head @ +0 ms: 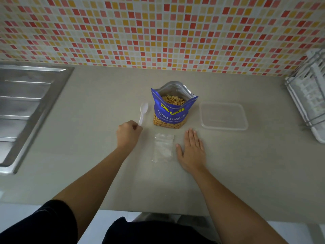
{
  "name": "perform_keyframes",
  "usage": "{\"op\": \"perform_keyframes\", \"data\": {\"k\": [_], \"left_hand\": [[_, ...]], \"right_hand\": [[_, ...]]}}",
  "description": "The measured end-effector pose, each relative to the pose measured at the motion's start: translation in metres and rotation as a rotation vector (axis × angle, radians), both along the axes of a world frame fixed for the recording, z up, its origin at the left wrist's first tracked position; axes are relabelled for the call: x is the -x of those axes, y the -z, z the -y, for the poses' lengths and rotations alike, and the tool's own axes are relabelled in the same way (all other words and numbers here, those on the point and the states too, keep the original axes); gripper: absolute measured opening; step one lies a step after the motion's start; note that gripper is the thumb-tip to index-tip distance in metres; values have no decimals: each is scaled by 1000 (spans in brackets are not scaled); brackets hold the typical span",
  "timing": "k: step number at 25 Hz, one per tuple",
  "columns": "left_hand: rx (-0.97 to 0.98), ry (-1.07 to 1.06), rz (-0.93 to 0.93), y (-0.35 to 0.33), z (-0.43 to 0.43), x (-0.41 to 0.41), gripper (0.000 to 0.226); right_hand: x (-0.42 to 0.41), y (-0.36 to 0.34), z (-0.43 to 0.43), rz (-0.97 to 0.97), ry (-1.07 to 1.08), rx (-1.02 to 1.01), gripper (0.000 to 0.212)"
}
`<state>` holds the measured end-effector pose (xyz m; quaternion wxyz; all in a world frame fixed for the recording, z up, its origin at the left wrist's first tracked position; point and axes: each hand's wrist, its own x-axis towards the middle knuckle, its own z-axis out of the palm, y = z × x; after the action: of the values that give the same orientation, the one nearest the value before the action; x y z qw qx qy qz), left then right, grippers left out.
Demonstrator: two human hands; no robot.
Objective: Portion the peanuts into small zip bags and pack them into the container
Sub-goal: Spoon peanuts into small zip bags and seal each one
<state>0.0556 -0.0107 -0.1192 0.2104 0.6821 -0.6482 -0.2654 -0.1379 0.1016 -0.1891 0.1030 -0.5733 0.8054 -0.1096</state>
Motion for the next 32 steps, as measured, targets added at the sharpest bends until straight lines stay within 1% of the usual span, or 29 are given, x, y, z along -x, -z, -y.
{"op": "perform_keyframes", "data": {"k": [1, 3, 4, 5, 7, 9, 11, 12, 14, 16, 19, 23, 25, 26, 27, 28, 29, 30, 32], "left_hand": [[21, -59, -101, -8, 4, -1, 16], [57, -147, -380, -32, 17, 0, 13], [82, -156, -517, -45, 25, 2, 11], [119, -131, -616, -60, 32, 4, 9], [169, -7, -736, -87, 44, 6, 6], [136, 123, -817, -106, 52, 11, 2], [105, 175, -854, -114, 57, 19, 7], [100, 169, -862, -115, 60, 23, 11], [98, 121, -836, -114, 66, 34, 9], [101, 89, -703, -111, 73, 47, 17], [83, 97, -521, -104, 77, 60, 27], [143, 151, -317, -98, 78, 63, 38], [216, 140, -287, -99, 73, 61, 50], [312, 123, -287, -99, 66, 59, 50], [436, 129, -310, -98, 57, 56, 45], [551, 184, -339, -93, 44, 53, 36], [622, 284, -353, -82, 28, 50, 28], [639, 406, -348, -68, 11, 45, 23], [521, 614, -265, -31, -14, 36, 21]], "right_hand": [[0, 0, 0, 2, -4, -4, 81], [0, 0, 0, -3, -6, -3, 80], [0, -1, 0, -4, -4, 3, 80], [0, -1, 0, -5, -3, 5, 80], [-1, -2, 1, -12, -8, -14, 82], [-1, -2, 1, -8, 1, -14, 82], [-1, -1, 1, 0, 10, -10, 82], [-1, -1, 2, 0, 4, -23, 83], [-1, 0, 2, -1, -2, -29, 82], [-2, 0, 1, -3, 9, -10, 80], [-1, -1, 1, 5, 1, -28, 81], [1, -1, 1, -2, -9, -32, 82], [1, 0, 1, -10, -6, -25, 81], [0, 0, 1, -16, -5, -21, 81], [1, 0, 1, -17, -6, -22, 82], [1, -1, 1, -12, -11, -30, 82], [1, -2, 1, -4, -14, -36, 83], [1, -2, 1, 1, -15, -39, 83], [2, -4, 1, -3, -18, -39, 84]]}}
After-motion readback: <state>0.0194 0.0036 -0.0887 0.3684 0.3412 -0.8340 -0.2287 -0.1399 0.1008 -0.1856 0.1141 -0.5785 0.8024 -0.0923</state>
